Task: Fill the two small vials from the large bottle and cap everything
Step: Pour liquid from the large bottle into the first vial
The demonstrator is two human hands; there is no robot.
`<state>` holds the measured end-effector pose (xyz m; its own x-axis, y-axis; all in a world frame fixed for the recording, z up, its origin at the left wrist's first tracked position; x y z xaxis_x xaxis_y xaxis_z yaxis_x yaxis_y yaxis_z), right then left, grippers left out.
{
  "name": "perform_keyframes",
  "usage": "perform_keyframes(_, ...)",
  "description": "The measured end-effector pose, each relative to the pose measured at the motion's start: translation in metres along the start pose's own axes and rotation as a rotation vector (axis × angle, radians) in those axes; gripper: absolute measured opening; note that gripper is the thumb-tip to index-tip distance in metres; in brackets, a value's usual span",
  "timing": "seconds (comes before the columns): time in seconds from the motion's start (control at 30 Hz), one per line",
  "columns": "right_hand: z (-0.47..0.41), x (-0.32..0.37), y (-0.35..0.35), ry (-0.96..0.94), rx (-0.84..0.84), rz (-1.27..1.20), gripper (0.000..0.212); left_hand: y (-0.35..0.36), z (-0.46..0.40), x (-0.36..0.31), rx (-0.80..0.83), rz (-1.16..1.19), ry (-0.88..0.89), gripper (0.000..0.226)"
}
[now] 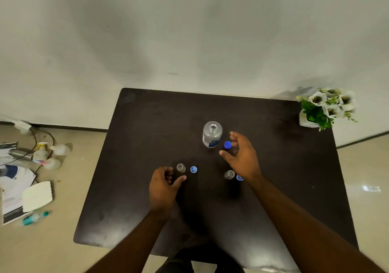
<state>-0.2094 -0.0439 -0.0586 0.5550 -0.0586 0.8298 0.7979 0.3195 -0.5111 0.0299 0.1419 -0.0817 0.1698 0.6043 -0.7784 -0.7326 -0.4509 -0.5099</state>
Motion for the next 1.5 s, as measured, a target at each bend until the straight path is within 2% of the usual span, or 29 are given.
perform_keyframes(0.1,-0.012,0.007,0.019,0.026,0.064,-0.03,0.096,0.006,-0.017,0.004,0.045,-0.006,0.028,0.059)
perform_keyframes(0.2,-0.021,0.011,0.031,0.017,0.085,-0.058,0.1,0.014,-0.03,0.004,0.116,-0.058,0.085,0.066)
perform_keyframes(0.33,-0.031,0.017,0.042,-0.037,0.113,-0.058,0.094,0.023,-0.039,0.005,0.202,-0.114,0.152,0.063)
perform_keyframes(0.53,-0.043,0.017,0.045,-0.005,0.06,-0.071,0.07,0.024,-0.047,0.004,0.218,-0.115,0.158,0.039)
perform_keyframes(0.83,-0.042,0.035,0.033,-0.061,0.048,-0.059,0.072,0.015,-0.049,-0.034,0.236,-0.022,0.216,0.031)
perform_keyframes(1.0,-0.023,0.085,-0.006,-0.196,-0.027,-0.131,0.068,0.001,-0.041,-0.095,0.203,0.033,0.421,0.026)
perform_keyframes(1.17,0.0,0.153,-0.074,-0.369,-0.128,-0.14,0.069,-0.013,-0.022,-0.187,0.23,0.107,0.607,0.024)
perform_keyframes(1.33,0.022,0.227,-0.155,-0.533,-0.242,0.004,0.067,-0.035,0.013,-0.297,0.243,0.267,0.725,0.025)
perform_keyframes(1.5,0.04,0.289,-0.225,-0.643,-0.362,0.182,0.076,-0.058,0.05,-0.394,0.205,0.352,0.828,0.03)
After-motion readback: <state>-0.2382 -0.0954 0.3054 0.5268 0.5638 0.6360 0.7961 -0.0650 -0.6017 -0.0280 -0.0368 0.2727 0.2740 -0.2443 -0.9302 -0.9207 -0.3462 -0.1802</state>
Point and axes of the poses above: each hand's wrist, its own z-axis away from the middle knuckle, its own y-axis out of the palm, x = y × z, the point moved 7 cm from there along -z, towards the middle knuckle, and after that the axes turned 1 degree about -y, right-handed, at the moved point
